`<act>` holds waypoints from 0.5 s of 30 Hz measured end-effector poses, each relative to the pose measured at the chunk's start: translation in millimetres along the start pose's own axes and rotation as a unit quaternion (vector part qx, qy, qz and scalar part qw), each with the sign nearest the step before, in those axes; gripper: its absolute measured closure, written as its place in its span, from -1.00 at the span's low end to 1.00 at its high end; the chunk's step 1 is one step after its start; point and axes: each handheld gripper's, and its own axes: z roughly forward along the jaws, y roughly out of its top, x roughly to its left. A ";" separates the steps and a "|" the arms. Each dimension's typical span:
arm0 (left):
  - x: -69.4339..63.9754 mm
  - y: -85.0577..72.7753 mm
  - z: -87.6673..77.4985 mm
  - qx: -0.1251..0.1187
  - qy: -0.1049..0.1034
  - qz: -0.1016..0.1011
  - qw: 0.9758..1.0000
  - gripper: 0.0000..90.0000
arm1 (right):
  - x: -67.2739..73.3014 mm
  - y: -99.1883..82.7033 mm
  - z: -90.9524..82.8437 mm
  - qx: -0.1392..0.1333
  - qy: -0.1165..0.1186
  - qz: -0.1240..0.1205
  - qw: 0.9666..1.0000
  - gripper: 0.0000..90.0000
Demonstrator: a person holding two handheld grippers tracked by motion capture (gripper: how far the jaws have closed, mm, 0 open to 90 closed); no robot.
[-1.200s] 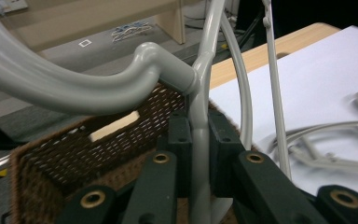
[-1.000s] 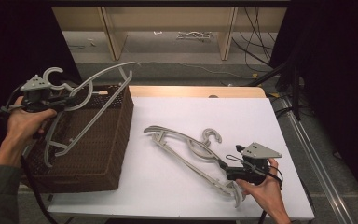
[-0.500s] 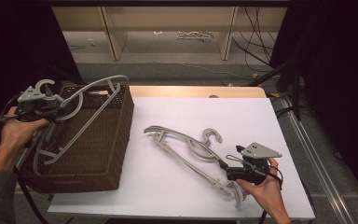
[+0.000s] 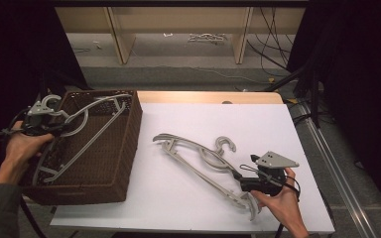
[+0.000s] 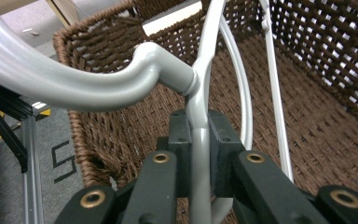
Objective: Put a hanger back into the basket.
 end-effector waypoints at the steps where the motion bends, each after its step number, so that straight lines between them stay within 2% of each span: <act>1: -0.1 -0.5 1.7 0.002 0.001 0.001 1.000 0.81 | -0.1 -0.1 0.0 0.000 0.000 0.000 1.000 -0.57; 13: -10.0 -6.4 26.6 0.033 0.014 -0.004 0.999 0.81 | 0.9 -0.4 1.3 0.002 0.002 -0.002 1.000 -0.57; 15: -10.7 -8.4 31.6 0.044 0.027 -0.004 0.999 0.81 | 0.8 -0.5 1.3 0.002 0.002 -0.002 1.000 -0.57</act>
